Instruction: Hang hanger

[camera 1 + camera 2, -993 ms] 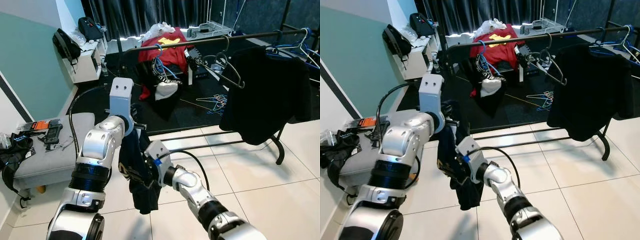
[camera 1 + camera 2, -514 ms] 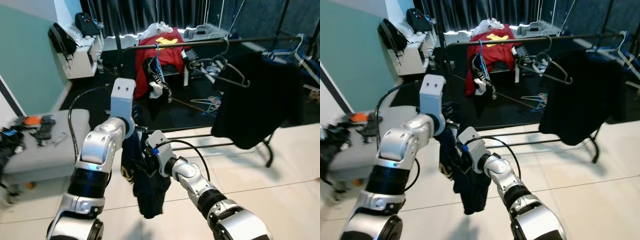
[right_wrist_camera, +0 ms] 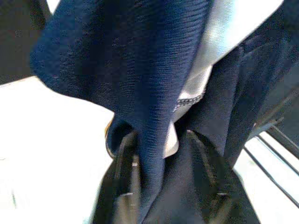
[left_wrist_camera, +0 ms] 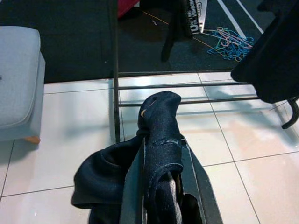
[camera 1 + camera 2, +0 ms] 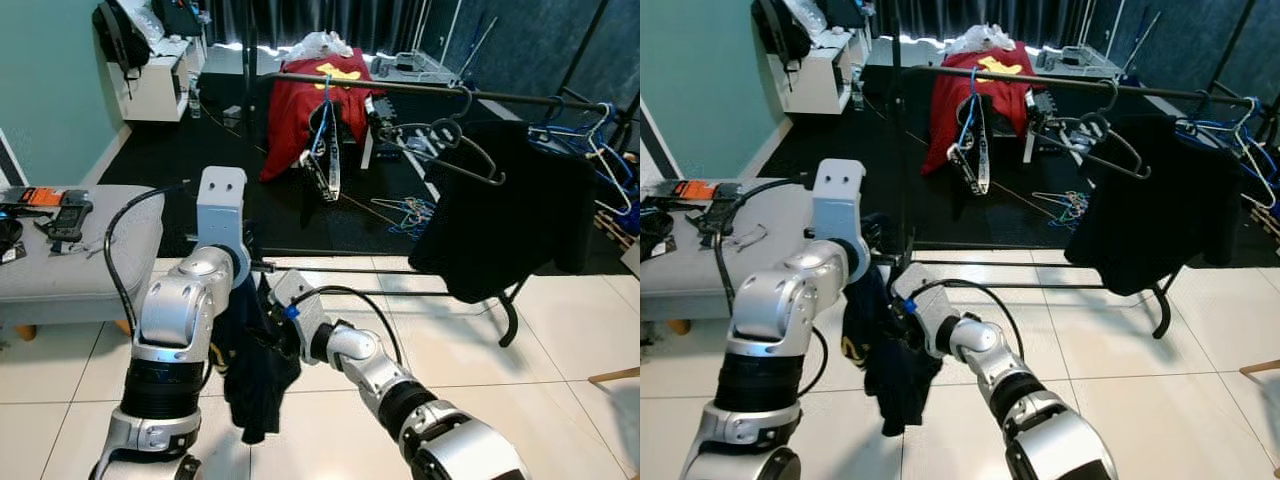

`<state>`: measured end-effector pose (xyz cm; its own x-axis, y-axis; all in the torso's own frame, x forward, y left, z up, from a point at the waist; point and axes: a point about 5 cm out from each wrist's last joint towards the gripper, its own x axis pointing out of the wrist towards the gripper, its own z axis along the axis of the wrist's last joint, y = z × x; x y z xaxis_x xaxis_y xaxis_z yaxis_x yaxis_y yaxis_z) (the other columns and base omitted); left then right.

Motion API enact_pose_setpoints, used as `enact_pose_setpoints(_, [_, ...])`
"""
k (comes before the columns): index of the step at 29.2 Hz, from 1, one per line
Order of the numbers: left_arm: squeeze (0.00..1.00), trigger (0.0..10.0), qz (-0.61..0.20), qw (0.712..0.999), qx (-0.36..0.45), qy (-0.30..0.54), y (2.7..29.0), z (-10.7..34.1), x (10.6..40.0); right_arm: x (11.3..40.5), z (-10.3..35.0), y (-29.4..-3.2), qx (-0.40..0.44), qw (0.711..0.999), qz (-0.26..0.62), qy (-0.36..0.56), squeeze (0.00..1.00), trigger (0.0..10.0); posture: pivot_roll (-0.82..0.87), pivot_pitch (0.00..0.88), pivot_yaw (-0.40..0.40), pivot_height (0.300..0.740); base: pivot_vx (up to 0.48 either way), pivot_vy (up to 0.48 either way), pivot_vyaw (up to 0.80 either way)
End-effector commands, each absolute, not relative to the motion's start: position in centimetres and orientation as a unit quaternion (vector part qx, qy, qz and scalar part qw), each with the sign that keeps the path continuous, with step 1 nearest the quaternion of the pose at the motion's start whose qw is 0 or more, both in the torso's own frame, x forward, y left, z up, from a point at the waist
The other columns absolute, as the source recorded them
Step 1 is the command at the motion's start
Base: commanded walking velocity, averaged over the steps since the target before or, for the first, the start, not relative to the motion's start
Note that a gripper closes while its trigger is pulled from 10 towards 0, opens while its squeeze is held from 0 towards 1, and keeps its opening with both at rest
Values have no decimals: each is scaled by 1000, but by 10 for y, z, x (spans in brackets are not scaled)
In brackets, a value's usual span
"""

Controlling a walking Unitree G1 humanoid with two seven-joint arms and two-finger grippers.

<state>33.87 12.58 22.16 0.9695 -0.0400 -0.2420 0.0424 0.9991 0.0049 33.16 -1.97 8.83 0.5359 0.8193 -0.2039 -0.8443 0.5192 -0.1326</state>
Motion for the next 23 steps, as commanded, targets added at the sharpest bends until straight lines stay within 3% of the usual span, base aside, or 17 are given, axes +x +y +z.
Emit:
enact_pose_setpoints(1, [0,10000,-22,994,12,108,125,231,339,330,83,-23,-93,872,475,71,0,0,71,88,-91,740,0,0,0])
enact_pose_setpoints(18, [0,10000,-29,993,27,112,124,230,341,331,80,-48,-54,890,448,57,0,0,56,77,-60,740,0,0,0])
enact_pose_setpoints(21, [0,10000,-16,993,43,112,131,224,343,334,82,-65,-51,901,430,37,0,0,50,69,-44,740,0,0,0])
enact_pose_setpoints(22, [0,10000,11,991,83,109,143,215,347,339,89,-88,-44,918,395,9,0,0,32,66,-26,740,0,0,0])
enact_pose_setpoints(23, [0,10000,11,991,83,109,143,215,347,339,89,-88,-44,918,395,9,0,0,32,66,-26,740,0,0,0])
